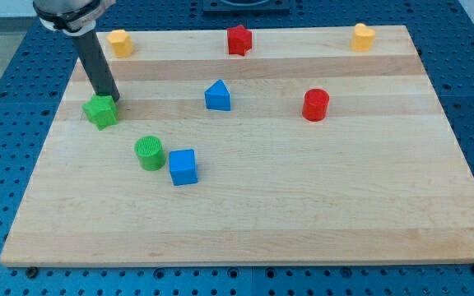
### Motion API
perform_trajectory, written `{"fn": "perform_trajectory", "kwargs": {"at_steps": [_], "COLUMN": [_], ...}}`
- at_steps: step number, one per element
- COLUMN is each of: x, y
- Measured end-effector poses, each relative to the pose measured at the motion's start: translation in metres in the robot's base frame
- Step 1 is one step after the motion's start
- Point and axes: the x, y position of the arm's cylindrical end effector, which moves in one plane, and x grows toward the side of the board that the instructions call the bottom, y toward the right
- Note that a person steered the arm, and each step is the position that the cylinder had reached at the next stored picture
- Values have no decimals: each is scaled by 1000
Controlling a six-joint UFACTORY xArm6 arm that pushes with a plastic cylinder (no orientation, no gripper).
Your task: Move the green circle to the center right
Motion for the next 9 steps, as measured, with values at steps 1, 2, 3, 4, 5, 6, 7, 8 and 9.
{"fn": "perform_trajectory", "kwargs": {"at_steps": [1,2,3,4,5,6,7,8,9], "x": [0,-5,-16,-17,-1,26,53,83,103], "y": [-1,0,22,61,77,78,77,70,47]}}
